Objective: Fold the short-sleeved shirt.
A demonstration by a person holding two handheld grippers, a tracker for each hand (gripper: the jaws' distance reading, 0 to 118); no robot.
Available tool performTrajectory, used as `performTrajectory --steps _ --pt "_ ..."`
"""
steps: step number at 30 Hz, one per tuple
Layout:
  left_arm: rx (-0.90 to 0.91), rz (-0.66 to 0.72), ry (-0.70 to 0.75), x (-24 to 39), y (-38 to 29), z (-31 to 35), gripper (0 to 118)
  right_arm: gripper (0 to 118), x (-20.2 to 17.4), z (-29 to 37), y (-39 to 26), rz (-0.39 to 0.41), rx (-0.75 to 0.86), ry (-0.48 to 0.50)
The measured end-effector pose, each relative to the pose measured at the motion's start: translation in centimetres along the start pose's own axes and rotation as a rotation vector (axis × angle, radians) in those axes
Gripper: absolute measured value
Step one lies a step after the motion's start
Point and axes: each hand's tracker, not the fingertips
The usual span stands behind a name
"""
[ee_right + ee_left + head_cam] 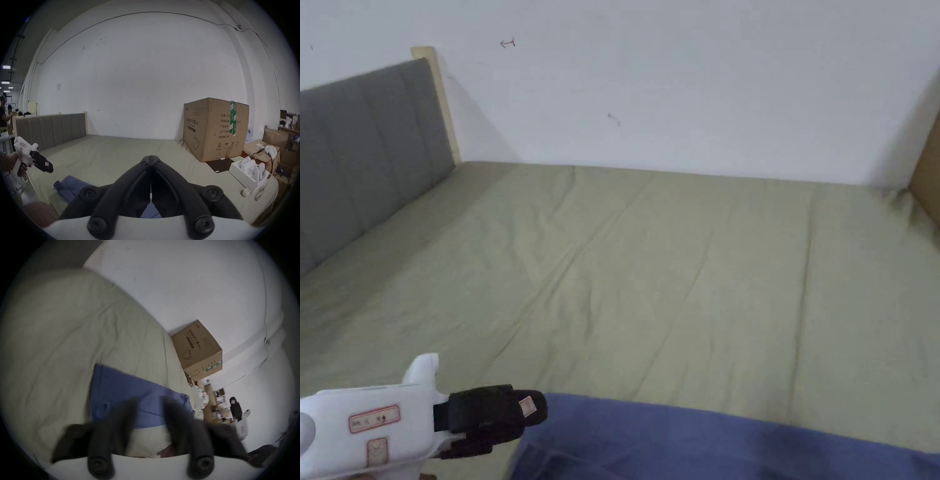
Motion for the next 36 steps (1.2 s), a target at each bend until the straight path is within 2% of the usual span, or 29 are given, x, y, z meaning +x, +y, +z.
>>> performTrajectory --steps 1,3,4,7,10,12,14,15,16,17,19,20,21,22,23,26,30,31,34,35,36 --pt "-0.006 0.008 -0.018 -1.2 0.1 -0.7 118 0 -0.1 -0.3 -0.1 0.008 -0.012 0.013" --pt "0.009 0.074 -0.115 -3.8 0.3 -1.7 115 0 -0.5 -1.1 0.0 0.019 -0.025 0.042" --pt "-0.001 0.116 -0.088 -5.0 0.4 -2.2 118 0 -0.7 -1.4 0.2 0.016 -0.029 0.050" --pt "0.006 0.202 -0.126 -8.3 0.2 -4.1 118 0 -1.2 -2.4 0.9 0.004 -0.046 0.053" --pt "-0.122 0.310 -0.242 -11.8 0.9 -6.5 118 0 -1.3 -3.1 1.3 -0.047 -0.077 0.068" --pt "-0.101 0.252 -0.360 -11.3 1.7 -7.8 118 0 -1.5 -3.7 1.4 -0.067 -0.100 0.069" --pt "-0.170 0.273 -0.393 -11.0 1.7 -10.1 118 0 -1.4 -4.3 1.2 -0.082 -0.116 0.054" --pt "-0.200 0.258 -0.397 -10.9 1.7 -11.1 114 0 -1.4 -4.5 1.2 -0.091 -0.122 0.047" --pt "-0.215 0.207 -0.386 -10.6 2.0 -11.7 92 0 -1.4 -4.7 1.1 -0.103 -0.126 0.046" --pt "-0.216 0.163 -0.371 -10.5 1.9 -11.7 92 0 -1.1 -4.9 0.9 -0.113 -0.131 0.046" --pt "-0.164 0.086 -0.228 -11.2 1.6 -12.0 68 0 -1.2 -5.1 0.6 -0.123 -0.142 0.034" --pt "-0.161 0.069 -0.044 -12.0 1.0 -12.5 15 0 -1.2 -5.1 0.5 -0.129 -0.149 0.029" --pt "-0.183 0.154 0.024 -14.3 1.0 -11.8 5 0 -0.7 -5.1 0.0 -0.139 -0.157 0.024" --pt "-0.162 0.308 -0.201 -12.3 1.0 -11.6 5 0 -0.4 -5.0 -0.5 -0.147 -0.169 0.023" --pt "-0.184 0.138 -0.143 -11.7 1.1 -12.0 5 0 -0.4 -5.0 -0.7 -0.152 -0.181 0.022" --pt "-0.182 0.038 0.000 -9.1 1.1 -11.6 5 0 -0.6 -4.9 -0.8 -0.159 -0.203 0.024" --pt "-0.201 -0.287 0.285 -2.8 1.4 -8.5 6 0 -0.2 -4.0 -0.1 -0.137 -0.215 0.051" --pt "-0.155 -0.324 0.332 -1.7 1.4 -7.6 6 0 0.0 -3.6 0.1 -0.125 -0.210 0.047" --pt "-0.112 -0.558 0.797 1.0 1.2 -4.9 6 0 0.9 -2.6 0.4 -0.127 -0.204 0.025" --pt "-0.116 -0.568 0.945 1.5 1.2 -4.6 6 0 1.2 -2.4 0.4 -0.132 -0.210 0.008" --pt "-0.117 -0.585 1.022 1.6 1.2 -4.3 7 0 1.5 -2.1 0.2 -0.136 -0.216 -0.002"
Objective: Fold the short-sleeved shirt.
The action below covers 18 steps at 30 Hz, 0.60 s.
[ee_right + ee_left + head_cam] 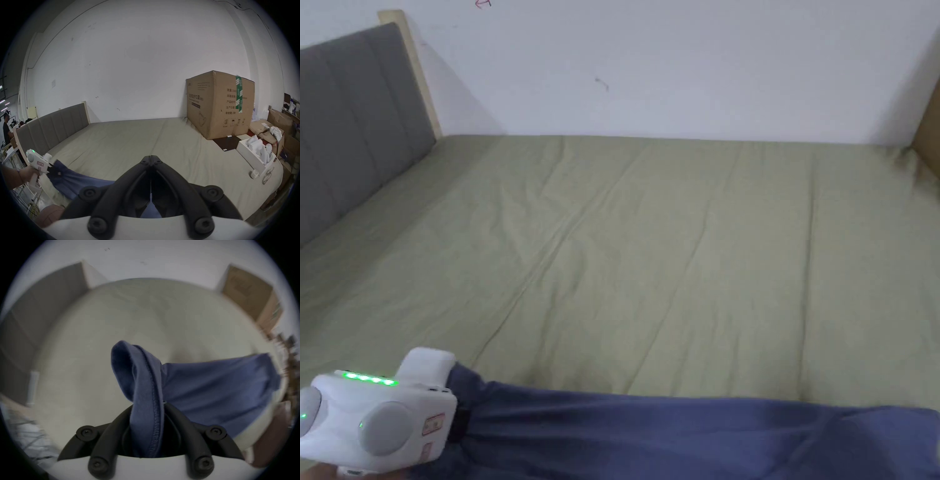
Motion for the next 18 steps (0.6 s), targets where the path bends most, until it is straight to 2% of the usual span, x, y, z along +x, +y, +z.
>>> performTrajectory --steps 2,3,6,8,9,10,11,13,14,15,18 --pt "0.067 -0.024 -0.041 0.3 0.1 1.7 7 0 0.7 0.5 -0.3 -0.020 -0.001 0.007" --pt "0.078 0.011 -0.098 0.9 0.5 2.7 7 0 1.0 0.9 -0.5 -0.035 0.004 0.013" --pt "0.086 0.167 -0.397 4.4 2.5 5.2 7 0 1.6 1.8 -0.6 -0.046 0.009 0.017" --pt "0.082 0.182 -0.563 8.6 3.9 6.0 7 0 1.8 2.3 -0.6 -0.044 0.015 0.021" --pt "0.060 0.172 -0.633 11.0 4.4 6.1 13 0 2.0 2.6 -0.6 -0.042 0.018 0.023" --pt "0.042 0.180 -0.702 13.2 4.8 5.9 37 0 2.1 2.8 -0.7 -0.041 0.021 0.025" --pt "-0.020 0.197 -0.797 15.4 4.9 5.4 47 0 2.3 2.9 -0.7 -0.043 0.022 0.028" --pt "-0.068 0.189 -0.864 19.1 5.3 4.6 69 0 2.8 3.0 -0.7 -0.044 0.017 0.034" --pt "-0.077 0.177 -0.852 20.3 5.4 4.5 100 0 2.9 3.1 -0.6 -0.044 0.015 0.027" --pt "0.003 0.122 -0.766 20.4 5.7 4.4 117 0 3.2 3.2 -0.6 -0.048 0.018 0.022" --pt "0.039 0.145 -0.733 19.4 5.8 4.7 117 0 4.0 3.6 -0.8 -0.069 0.030 0.020"
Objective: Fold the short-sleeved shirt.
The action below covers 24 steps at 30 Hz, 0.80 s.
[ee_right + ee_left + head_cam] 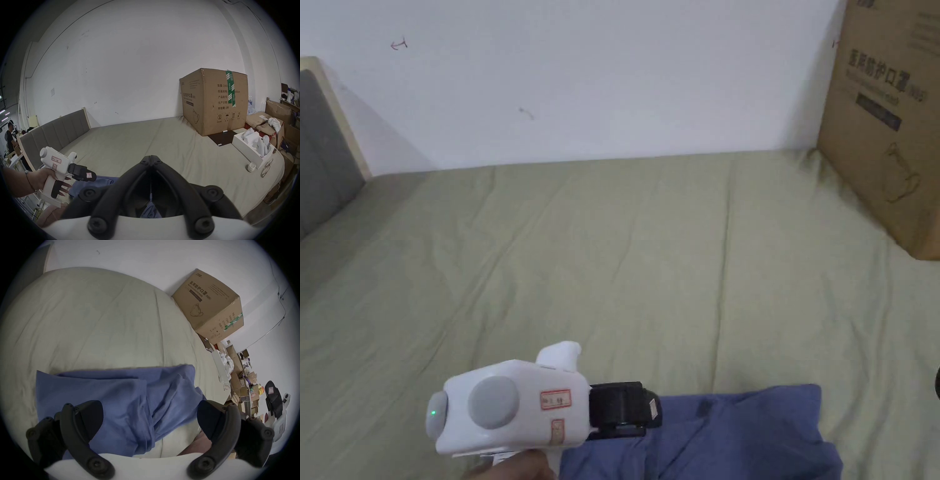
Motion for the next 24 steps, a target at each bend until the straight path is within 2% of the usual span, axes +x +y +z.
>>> performTrajectory --steps 3,4,5,6,7,8,9,14,19,21,24 --pt "0.068 0.007 0.075 -1.5 0.0 3.2 117 0 0.6 -0.1 -0.5 -0.015 0.001 -0.002" --pt "0.090 -0.028 0.108 -1.8 -0.1 4.2 113 0 0.8 -0.2 -0.7 -0.019 -0.001 -0.005" --pt "0.113 -0.074 0.127 -1.9 -0.5 5.1 103 0 0.9 -0.3 -0.9 -0.023 -0.003 -0.007" --pt "0.134 -0.127 0.182 -1.6 -0.9 6.0 78 0 1.0 -0.5 -1.0 -0.030 -0.004 -0.007" --pt "0.137 -0.174 0.244 -1.5 -1.3 6.1 29 0 1.0 -0.6 -1.2 -0.035 -0.006 -0.004" --pt "0.127 -0.206 0.300 -1.5 -1.7 5.7 0 0 1.0 -0.7 -1.3 -0.037 -0.008 -0.001" --pt "0.100 -0.223 0.327 -1.4 -2.2 5.1 0 0 0.9 -0.9 -1.4 -0.038 -0.011 0.002" --pt "-0.025 -0.115 0.151 -1.6 -3.1 0.3 0 0 0.7 -1.2 -1.5 -0.035 -0.026 0.023" --pt "-0.182 -0.165 0.095 0.6 -4.8 -6.7 0 0 0.7 -1.4 -1.5 -0.002 -0.038 0.012" --pt "-0.139 -0.259 0.167 1.4 -5.3 -7.8 0 0 0.7 -1.4 -1.6 0.007 -0.045 0.001" --pt "-0.137 -0.201 0.117 2.6 -4.7 -6.6 0 0 0.8 -1.2 -1.9 0.003 -0.053 -0.002"
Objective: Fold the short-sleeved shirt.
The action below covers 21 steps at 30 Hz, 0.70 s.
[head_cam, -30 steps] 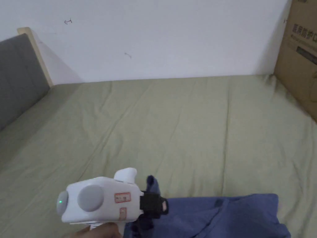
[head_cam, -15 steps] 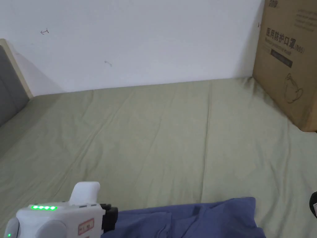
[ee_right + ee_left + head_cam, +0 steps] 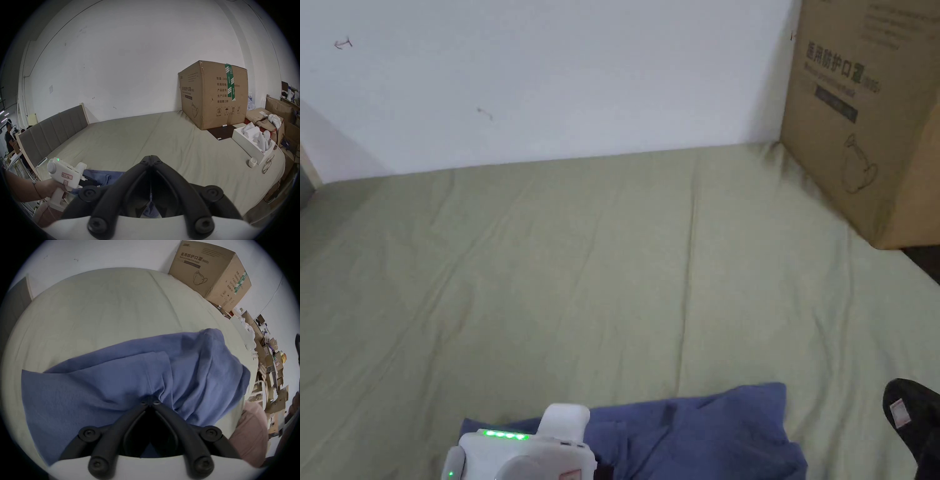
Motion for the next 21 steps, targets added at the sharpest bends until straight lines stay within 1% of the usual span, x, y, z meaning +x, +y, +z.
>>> performTrajectory --steps 1,2,4,5,6,7,10,13,15,16,18,19,20,21 --pt "0.012 0.031 -0.076 -0.1 -0.1 0.8 0 0 -0.1 0.1 -0.1 -0.002 -0.003 0.000" --pt "0.023 0.073 -0.185 -0.2 0.1 1.5 0 0 -0.2 0.1 -0.1 -0.003 -0.006 0.000" --pt "-0.002 0.201 -0.490 -0.6 -0.1 2.6 0 0 -0.6 0.0 -0.1 -0.009 -0.011 0.006" --pt "0.010 0.259 -0.599 -0.7 -0.3 3.2 0 0 -0.7 0.0 0.0 -0.013 -0.012 0.009" --pt "0.054 0.293 -0.661 -1.3 -0.3 3.8 0 0 -1.0 0.1 0.2 -0.019 -0.009 0.019" --pt "0.105 0.302 -0.668 -1.5 -0.3 5.0 0 0 -1.2 0.2 0.3 -0.025 -0.003 0.028" --pt "0.198 0.309 -0.622 -3.8 0.1 9.2 0 0 -2.0 0.5 0.8 -0.021 0.024 0.045" --pt "0.258 0.305 -0.528 -8.4 -0.5 13.0 1 0 -2.7 1.1 1.2 -0.017 0.079 0.067" --pt "0.289 0.332 -0.473 -12.3 -1.2 14.3 1 0 -3.0 1.4 1.2 -0.020 0.119 0.086" --pt "0.298 0.361 -0.467 -14.1 -1.9 14.8 3 0 -3.2 1.4 1.1 -0.012 0.133 0.082" --pt "0.268 0.416 -0.502 -17.3 -3.1 14.7 8 0 -3.8 1.6 1.0 0.008 0.169 0.065" --pt "0.255 0.458 -0.515 -18.9 -3.9 14.5 17 0 -4.0 1.5 1.0 0.011 0.177 0.063" --pt "0.250 0.487 -0.536 -20.3 -4.6 14.0 31 0 -4.2 1.4 1.1 0.013 0.176 0.065" --pt "0.238 0.516 -0.552 -21.6 -5.3 13.4 55 0 -4.4 1.1 1.2 0.016 0.171 0.070"
